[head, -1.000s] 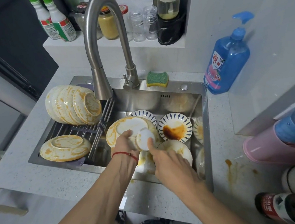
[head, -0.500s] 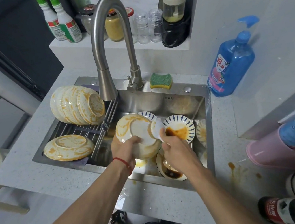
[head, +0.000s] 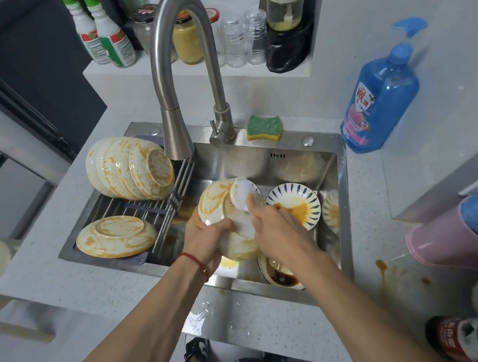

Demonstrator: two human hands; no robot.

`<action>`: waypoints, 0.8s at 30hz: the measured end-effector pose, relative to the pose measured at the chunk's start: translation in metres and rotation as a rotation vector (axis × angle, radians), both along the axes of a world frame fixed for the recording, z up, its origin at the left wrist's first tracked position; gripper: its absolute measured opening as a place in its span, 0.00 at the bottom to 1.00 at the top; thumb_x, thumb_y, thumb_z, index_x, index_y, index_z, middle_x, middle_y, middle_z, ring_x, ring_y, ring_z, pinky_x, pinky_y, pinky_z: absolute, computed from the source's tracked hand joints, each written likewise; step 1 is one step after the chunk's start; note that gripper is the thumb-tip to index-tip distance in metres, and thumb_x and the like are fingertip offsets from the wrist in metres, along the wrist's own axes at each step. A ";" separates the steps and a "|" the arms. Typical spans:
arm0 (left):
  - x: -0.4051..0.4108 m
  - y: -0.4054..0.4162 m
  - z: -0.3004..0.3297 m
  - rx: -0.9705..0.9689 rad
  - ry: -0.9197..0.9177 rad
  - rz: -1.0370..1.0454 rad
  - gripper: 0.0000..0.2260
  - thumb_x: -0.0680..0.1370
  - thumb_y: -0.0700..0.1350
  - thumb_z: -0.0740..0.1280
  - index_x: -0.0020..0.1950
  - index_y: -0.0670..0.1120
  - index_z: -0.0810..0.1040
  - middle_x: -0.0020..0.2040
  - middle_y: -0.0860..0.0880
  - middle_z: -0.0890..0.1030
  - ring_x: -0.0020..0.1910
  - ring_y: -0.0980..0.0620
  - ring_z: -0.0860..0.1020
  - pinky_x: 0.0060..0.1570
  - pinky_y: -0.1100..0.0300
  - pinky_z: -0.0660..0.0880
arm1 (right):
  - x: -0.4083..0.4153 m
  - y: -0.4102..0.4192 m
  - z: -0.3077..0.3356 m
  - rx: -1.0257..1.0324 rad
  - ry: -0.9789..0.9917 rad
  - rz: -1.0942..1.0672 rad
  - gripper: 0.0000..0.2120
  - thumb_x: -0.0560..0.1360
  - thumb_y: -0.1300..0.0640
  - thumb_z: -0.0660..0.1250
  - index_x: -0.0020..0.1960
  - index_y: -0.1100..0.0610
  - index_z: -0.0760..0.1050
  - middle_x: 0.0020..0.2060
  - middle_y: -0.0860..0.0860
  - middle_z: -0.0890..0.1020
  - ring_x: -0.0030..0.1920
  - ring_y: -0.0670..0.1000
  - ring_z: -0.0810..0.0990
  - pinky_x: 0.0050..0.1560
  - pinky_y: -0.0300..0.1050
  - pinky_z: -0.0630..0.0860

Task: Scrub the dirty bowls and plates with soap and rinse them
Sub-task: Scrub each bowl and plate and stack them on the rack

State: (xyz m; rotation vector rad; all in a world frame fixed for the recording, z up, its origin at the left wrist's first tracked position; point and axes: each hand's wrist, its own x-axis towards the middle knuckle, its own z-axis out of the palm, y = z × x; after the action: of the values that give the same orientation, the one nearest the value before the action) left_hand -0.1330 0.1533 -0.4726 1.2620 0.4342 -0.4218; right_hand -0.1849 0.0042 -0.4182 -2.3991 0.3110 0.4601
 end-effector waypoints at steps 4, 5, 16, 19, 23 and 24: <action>0.008 0.010 0.004 -0.015 -0.050 -0.014 0.37 0.57 0.28 0.73 0.68 0.39 0.77 0.61 0.35 0.83 0.60 0.36 0.82 0.50 0.41 0.83 | -0.030 0.007 0.004 0.038 -0.026 0.076 0.28 0.85 0.55 0.53 0.81 0.37 0.51 0.64 0.60 0.75 0.65 0.63 0.73 0.62 0.60 0.73; 0.008 0.011 0.004 -0.013 -0.061 -0.021 0.37 0.57 0.29 0.73 0.67 0.39 0.77 0.62 0.35 0.83 0.61 0.36 0.82 0.52 0.40 0.83 | -0.027 0.000 0.000 0.010 -0.004 0.039 0.28 0.85 0.55 0.53 0.81 0.38 0.52 0.63 0.59 0.76 0.63 0.62 0.74 0.61 0.60 0.74; 0.021 0.027 0.018 0.101 -0.137 -0.129 0.28 0.63 0.26 0.71 0.61 0.43 0.80 0.56 0.42 0.85 0.56 0.41 0.84 0.54 0.40 0.83 | -0.025 0.004 -0.009 0.030 -0.008 -0.026 0.28 0.85 0.57 0.54 0.82 0.42 0.54 0.56 0.56 0.80 0.57 0.61 0.77 0.52 0.57 0.76; 0.023 0.027 0.020 0.118 -0.153 -0.133 0.26 0.66 0.24 0.69 0.61 0.42 0.80 0.54 0.42 0.85 0.54 0.42 0.84 0.53 0.43 0.83 | -0.017 0.017 -0.006 0.055 -0.056 -0.025 0.30 0.84 0.60 0.54 0.82 0.41 0.52 0.57 0.59 0.79 0.59 0.64 0.76 0.57 0.60 0.76; 0.026 0.036 0.026 0.142 -0.161 -0.125 0.31 0.59 0.30 0.71 0.62 0.41 0.80 0.52 0.44 0.86 0.51 0.44 0.85 0.50 0.44 0.84 | -0.045 0.024 -0.005 0.080 -0.048 0.064 0.29 0.85 0.59 0.53 0.82 0.40 0.52 0.44 0.52 0.74 0.50 0.60 0.74 0.53 0.60 0.77; 0.023 0.036 0.027 0.139 -0.161 -0.142 0.30 0.59 0.30 0.70 0.62 0.42 0.80 0.52 0.44 0.86 0.51 0.45 0.85 0.49 0.45 0.84 | -0.038 0.019 -0.010 0.050 -0.030 0.010 0.29 0.85 0.58 0.52 0.82 0.40 0.52 0.45 0.53 0.74 0.51 0.61 0.75 0.53 0.59 0.76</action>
State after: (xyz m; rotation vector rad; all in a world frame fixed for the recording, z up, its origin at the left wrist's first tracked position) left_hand -0.1097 0.1892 -0.4459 1.4563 0.2406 -0.4116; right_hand -0.2233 0.0235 -0.4280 -2.3577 0.2707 0.4313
